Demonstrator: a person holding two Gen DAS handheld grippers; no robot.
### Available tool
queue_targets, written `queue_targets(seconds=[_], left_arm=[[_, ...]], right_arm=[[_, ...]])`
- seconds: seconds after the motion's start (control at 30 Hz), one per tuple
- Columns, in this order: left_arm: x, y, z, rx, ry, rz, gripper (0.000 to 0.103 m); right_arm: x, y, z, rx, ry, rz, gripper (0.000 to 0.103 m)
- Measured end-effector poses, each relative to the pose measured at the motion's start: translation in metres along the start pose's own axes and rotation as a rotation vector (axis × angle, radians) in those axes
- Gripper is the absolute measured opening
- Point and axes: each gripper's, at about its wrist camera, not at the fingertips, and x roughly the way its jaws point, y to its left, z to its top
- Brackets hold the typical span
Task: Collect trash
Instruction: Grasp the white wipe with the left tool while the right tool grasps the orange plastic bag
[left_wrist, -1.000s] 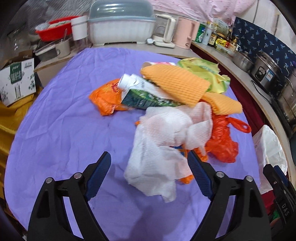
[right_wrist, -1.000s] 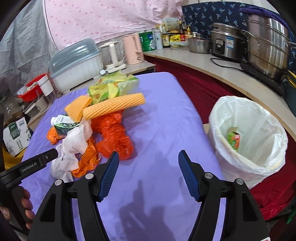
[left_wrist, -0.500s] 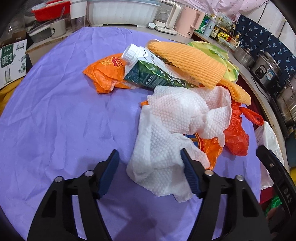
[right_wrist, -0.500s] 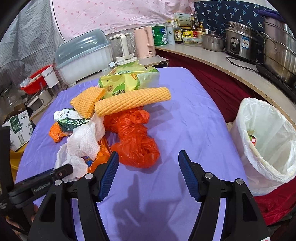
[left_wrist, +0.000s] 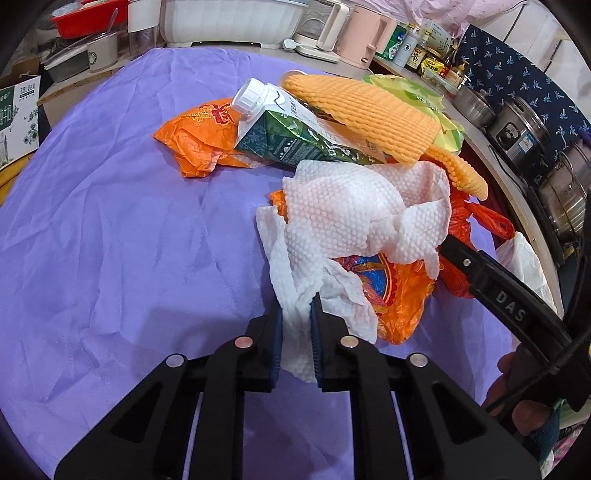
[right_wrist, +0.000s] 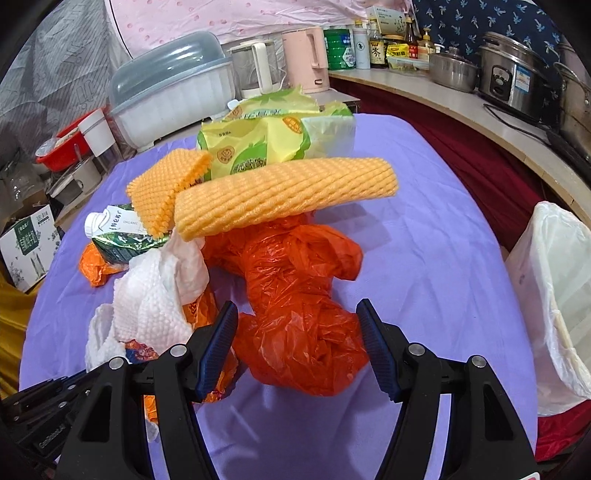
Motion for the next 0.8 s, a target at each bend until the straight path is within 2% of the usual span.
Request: queue_targets(seconds=[0.17, 0.3, 0.8], left_arm=[[-0.001, -0.001, 0.001, 0.0, -0.001, 0.001, 0.012], [-0.002, -0.001, 0.001, 0.007, -0.006, 0.011, 0.012], [-0.043, -0.015, -0.005, 0.036, -0.075, -0.001, 0.011]], right_arm=[[0.003, 0.001, -0.005, -0.014, 0.018, 0.01, 0.04], [-0.005, -0.002, -0.01, -0.025, 0.015, 0.021, 0.03], [-0.078, -0.023, -0.024, -0.005, -0.076, 0.011, 0.028]])
